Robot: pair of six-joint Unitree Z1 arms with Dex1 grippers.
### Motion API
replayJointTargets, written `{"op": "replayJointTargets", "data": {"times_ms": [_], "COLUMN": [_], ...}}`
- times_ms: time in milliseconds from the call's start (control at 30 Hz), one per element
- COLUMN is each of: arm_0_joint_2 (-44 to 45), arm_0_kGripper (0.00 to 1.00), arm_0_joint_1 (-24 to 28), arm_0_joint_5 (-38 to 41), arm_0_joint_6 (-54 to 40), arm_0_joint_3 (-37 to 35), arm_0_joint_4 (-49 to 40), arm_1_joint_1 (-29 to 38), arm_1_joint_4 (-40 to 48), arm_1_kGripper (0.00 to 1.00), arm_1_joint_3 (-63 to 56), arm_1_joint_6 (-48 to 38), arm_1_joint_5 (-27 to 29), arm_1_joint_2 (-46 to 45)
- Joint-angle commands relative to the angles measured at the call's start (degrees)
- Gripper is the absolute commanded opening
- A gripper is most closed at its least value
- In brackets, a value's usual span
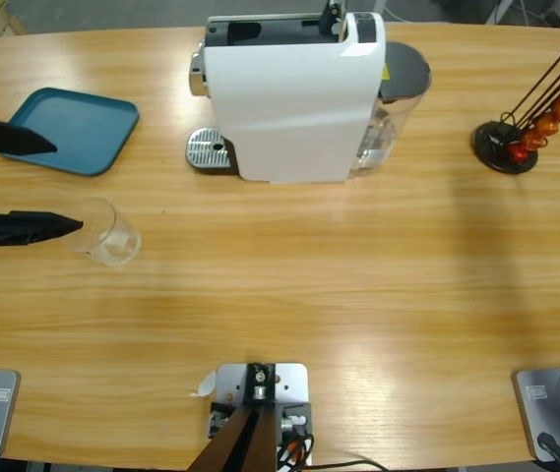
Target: Pour coffee
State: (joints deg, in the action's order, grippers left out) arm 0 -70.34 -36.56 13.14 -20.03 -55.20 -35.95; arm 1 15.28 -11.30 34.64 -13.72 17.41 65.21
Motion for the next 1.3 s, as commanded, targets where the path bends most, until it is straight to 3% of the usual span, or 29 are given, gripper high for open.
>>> {"op": "replayJointTargets", "data": {"times_ms": [33, 133, 200, 267, 300, 367, 1167, 1233, 1300], "arm_0_joint_2": [0.0, -1.0, -1.5, -1.9, -2.2, -2.5, -4.5, -4.4, -4.4], "arm_0_kGripper": [0.982, 0.977, 0.977, 0.977, 0.977, 0.977, 0.973, 0.973, 0.973], "arm_0_joint_1": [-0.4, -0.4, -0.4, -0.4, -0.4, -0.4, -0.4, -0.4, -0.4], "arm_0_joint_5": [-1.1, -1.1, -1.1, -1.1, -1.0, -1.0, -0.3, -0.3, -0.3], "arm_0_joint_6": [2.3, 2.5, 2.6, 2.7, 2.7, 2.7, 3.8, 3.8, 3.9], "arm_0_joint_3": [1.8, 0.8, 0.4, 0.2, 0.1, 0.1, 0.5, 0.6, 0.5], "arm_0_joint_4": [-0.3, -0.2, -0.2, -0.2, -0.1, 0.0, 0.2, 0.2, 0.2], "arm_1_joint_1": [-5.1, -5.9, -6.7, -7.4, -7.5, -8.0, -8.6, -8.6, -8.6], "arm_1_joint_4": [10.8, 13.1, 14.5, 15.0, 15.3, 15.9, 14.8, 14.7, 14.6], "arm_1_kGripper": [0.764, 0.76, 0.636, 0.612, 0.524, 0.462, 0.459, 0.339, 0.338], "arm_1_joint_3": [-3.5, -3.7, -4.0, -3.7, -3.7, -3.7, -0.9, -1.2, -1.6], "arm_1_joint_6": [2.4, 2.7, 3.1, 3.2, 3.4, 3.9, 4.7, 5.1, 5.2], "arm_1_joint_5": [-2.5, -3.0, -3.7, -4.5, -4.6, -5.0, -4.7, -4.8, -4.7], "arm_1_joint_2": [11.5, 14.4, 15.7, 16.5, 16.7, 17.2, 13.5, 13.5, 13.6]}}
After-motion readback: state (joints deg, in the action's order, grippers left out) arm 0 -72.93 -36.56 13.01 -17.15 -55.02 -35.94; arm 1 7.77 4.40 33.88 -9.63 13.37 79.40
